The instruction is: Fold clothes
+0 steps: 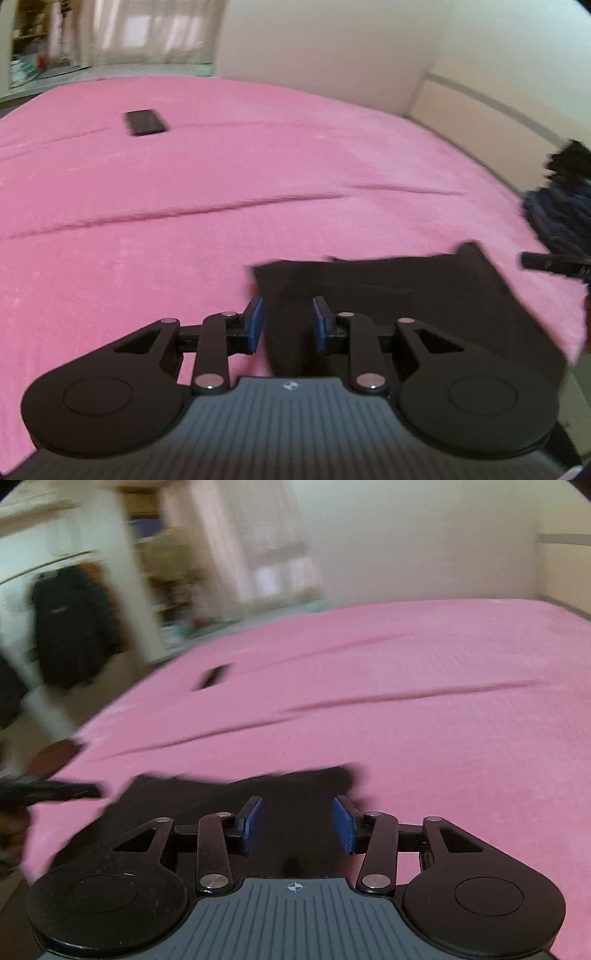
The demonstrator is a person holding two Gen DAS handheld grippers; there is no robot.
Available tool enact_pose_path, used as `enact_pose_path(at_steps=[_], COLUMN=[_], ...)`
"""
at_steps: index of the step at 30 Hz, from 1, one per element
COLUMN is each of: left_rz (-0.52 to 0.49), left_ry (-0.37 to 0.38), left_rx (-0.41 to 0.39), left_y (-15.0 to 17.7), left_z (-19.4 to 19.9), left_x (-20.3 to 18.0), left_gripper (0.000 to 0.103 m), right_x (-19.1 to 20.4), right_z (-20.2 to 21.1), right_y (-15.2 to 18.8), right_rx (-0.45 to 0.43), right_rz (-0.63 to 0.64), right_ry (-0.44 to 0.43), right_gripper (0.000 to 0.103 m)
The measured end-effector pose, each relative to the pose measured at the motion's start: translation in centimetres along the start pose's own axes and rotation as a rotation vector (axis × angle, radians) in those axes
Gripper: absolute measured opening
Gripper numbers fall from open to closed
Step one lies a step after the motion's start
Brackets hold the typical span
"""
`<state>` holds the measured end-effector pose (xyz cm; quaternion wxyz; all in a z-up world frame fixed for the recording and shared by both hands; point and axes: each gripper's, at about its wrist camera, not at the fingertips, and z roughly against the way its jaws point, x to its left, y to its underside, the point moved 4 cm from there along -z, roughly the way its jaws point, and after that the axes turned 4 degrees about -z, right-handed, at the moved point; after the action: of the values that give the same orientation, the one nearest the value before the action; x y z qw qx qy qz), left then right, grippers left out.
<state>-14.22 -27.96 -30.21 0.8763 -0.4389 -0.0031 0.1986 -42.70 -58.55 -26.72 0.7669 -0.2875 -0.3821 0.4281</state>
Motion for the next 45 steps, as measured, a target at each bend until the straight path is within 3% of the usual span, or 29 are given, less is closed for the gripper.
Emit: enact_pose_path(at_steps=[2, 5, 7, 12, 14, 16, 20, 23, 30, 45], left_rz=[-0.022, -0.092, -0.145, -0.168, -0.168, -0.163, -0.217, -0.277, -0.250, -0.242], left_ry=[0.034, 0.016, -0.012, -0.104, -0.104, -0.087, -0.117, -0.163, -0.191, -0.192], left_rx=[0.031, 0.095, 0.096, 0.072, 0.046, 0.028, 0.114, 0.136, 0.139, 0.131], left_y=[1.0, 3.2, 4.2, 4.6, 5.2, 6.1, 8.8, 10.3, 10.3, 10.7], left_z=[-0.1, -1.1, -1.0, 2.6, 4.5, 6.1, 5.5, 4.9, 4.2, 4.6], left_x=[-1.6, -3.0, -3.6, -4.0, -4.7, -5.7, -7.4, -8.2, -8.2, -7.8], left_gripper=[0.023, 0.024, 0.024, 0.022, 0.022, 0.024, 0.024, 0.024, 0.024, 0.024], right_x=[1.6, 0.4, 0.8, 1.8, 3.3, 4.2, 3.7, 4.5, 5.5, 5.9], right_z=[-0.2, -0.1, 1.8, 6.3, 7.8, 7.6, 6.7, 6.6, 5.3, 4.6], right_y=[2.0, 4.5, 4.9, 5.9, 6.9, 8.8, 11.3, 10.9, 10.7, 10.5], right_rx=[0.056, 0.139, 0.125, 0.090, 0.056, 0.078, 0.109, 0.129, 0.113, 0.110], right_rz=[0.036, -0.021, 0.001, 0.055, 0.091, 0.116, 0.065, 0.100, 0.115, 0.141], right_ry=[-0.043, -0.011, 0.006, 0.048, 0.002, -0.015, 0.019, 0.056, 0.102, 0.118], right_gripper=[0.045, 0.045, 0.045, 0.045, 0.045, 0.045, 0.045, 0.046, 0.047, 0.049])
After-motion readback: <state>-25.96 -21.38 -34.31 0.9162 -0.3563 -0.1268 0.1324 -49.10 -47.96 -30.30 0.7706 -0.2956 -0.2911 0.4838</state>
